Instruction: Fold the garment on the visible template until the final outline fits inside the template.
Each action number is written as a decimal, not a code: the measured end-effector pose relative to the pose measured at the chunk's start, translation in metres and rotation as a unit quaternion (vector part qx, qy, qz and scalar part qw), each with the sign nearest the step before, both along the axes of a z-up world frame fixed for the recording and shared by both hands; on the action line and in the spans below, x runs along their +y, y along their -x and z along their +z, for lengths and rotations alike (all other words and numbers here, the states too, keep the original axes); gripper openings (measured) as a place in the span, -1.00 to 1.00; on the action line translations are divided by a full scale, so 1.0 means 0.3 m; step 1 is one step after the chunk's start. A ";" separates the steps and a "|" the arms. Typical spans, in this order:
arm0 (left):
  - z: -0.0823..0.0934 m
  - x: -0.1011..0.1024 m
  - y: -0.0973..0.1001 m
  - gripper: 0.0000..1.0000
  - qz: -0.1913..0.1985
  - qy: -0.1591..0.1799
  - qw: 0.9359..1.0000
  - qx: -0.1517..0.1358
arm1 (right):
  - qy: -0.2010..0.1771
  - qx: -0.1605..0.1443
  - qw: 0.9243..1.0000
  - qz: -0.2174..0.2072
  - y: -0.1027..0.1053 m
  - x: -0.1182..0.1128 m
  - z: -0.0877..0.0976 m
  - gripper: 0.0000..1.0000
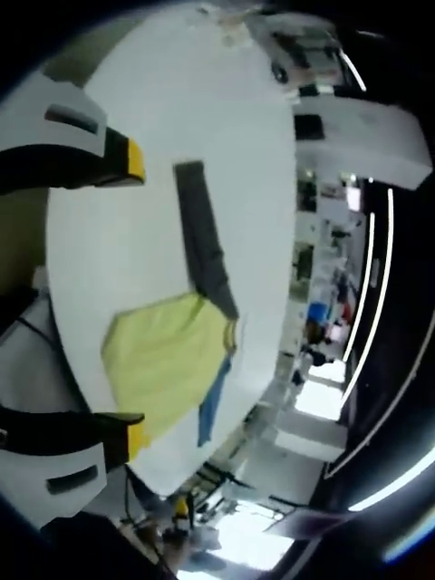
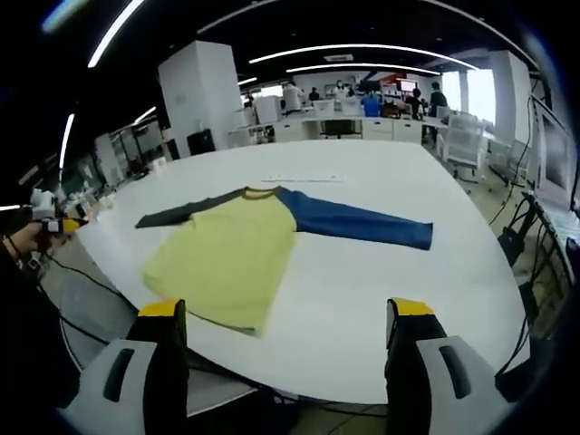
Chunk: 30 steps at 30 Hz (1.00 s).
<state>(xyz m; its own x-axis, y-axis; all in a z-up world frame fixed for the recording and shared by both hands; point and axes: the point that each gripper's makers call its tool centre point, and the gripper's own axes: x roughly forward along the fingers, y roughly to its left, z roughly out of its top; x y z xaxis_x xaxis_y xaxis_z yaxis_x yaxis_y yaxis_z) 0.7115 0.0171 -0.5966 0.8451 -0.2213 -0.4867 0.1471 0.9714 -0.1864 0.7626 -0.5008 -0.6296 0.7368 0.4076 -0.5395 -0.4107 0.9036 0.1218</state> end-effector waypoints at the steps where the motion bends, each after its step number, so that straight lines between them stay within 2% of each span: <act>1: -0.001 -0.005 -0.005 0.99 -0.004 0.000 1.000 0.000 | -0.001 0.001 1.000 0.001 -0.003 0.005 -0.001 0.79; 3: -0.004 -0.012 -0.013 0.99 -0.008 0.002 1.000 0.001 | -0.010 0.005 1.000 0.005 -0.008 0.023 -0.006 0.72; 7: -0.019 -0.026 -0.021 0.99 -0.016 0.000 1.000 0.007 | -0.039 0.021 0.999 0.014 -0.012 0.066 -0.019 0.42; 16: -0.070 -0.050 -0.037 0.99 -0.039 -0.009 0.999 0.023 | -0.037 0.029 0.999 0.018 -0.027 0.088 -0.042 0.45; 21: -0.121 -0.085 -0.059 0.98 -0.056 0.005 0.998 0.031 | -0.061 0.056 0.996 0.027 -0.031 0.130 -0.091 0.35; 25: -0.174 -0.117 -0.078 0.86 -0.078 -0.001 0.996 0.041 | -0.065 0.067 0.995 0.037 -0.041 0.170 -0.126 0.20; 30: -0.245 -0.164 -0.106 0.67 -0.097 0.020 0.994 0.056 | -0.060 0.086 0.993 0.052 -0.055 0.211 -0.187 0.14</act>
<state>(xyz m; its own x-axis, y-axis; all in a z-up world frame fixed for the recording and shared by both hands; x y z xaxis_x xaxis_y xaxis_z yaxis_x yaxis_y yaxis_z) 0.7434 -0.0320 -0.6702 0.7257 -0.3953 -0.5632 0.3068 0.9185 -0.2495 0.7791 -0.4376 -0.6858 0.5882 0.5463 -0.5963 -0.4655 0.8316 0.3028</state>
